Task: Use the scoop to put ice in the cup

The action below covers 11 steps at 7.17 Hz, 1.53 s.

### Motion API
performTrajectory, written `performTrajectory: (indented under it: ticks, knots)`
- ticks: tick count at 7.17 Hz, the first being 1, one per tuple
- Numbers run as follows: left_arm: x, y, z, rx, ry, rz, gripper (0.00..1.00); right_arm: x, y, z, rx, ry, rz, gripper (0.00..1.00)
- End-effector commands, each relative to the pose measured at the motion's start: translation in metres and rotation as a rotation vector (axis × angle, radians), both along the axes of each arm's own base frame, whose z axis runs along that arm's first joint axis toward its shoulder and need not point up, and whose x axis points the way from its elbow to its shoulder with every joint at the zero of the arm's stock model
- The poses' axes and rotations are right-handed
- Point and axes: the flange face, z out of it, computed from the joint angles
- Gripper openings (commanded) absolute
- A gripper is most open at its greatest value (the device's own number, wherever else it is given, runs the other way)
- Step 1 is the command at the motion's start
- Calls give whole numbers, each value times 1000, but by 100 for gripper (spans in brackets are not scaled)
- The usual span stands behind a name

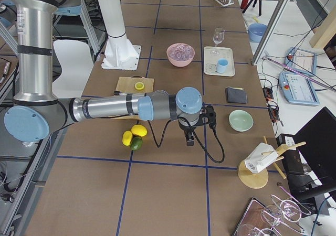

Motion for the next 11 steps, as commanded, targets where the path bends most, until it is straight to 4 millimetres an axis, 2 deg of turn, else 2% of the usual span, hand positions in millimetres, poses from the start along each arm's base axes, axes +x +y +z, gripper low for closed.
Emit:
performTrajectory:
  ticks: [1, 2, 4, 5, 6, 7, 8, 9, 10, 11]
  knots:
    - [78, 15, -31, 169, 75, 117, 100, -24, -2, -29, -98, -41, 73, 100]
    - [82, 17, -38, 211, 88, 123, 100, -32, -4, -41, -64, -52, 94, 100]
    - [90, 22, -66, 323, 113, 139, 100, -52, -4, -54, -13, -63, 65, 100]
    - [108, 17, -77, 339, 123, 165, 100, -62, -3, -62, 4, -62, 44, 100]
    - [136, 25, -86, 369, 146, 219, 95, -74, -3, -64, 12, -51, 21, 100]
    - [150, 11, -126, 402, 180, 155, 100, -86, -3, -66, 28, -41, 0, 100]
    - [194, 17, -135, 387, 177, 135, 100, -86, -3, -69, 62, -44, 0, 100]
    - [261, 35, -144, 397, 185, 218, 100, -86, -3, -71, 88, -47, -1, 100]
    - [285, 44, -162, 430, 200, 235, 100, -86, -3, -72, 89, -48, -1, 100]
    - [285, 46, -174, 442, 216, 238, 100, -90, -3, -72, 91, -49, -9, 100]
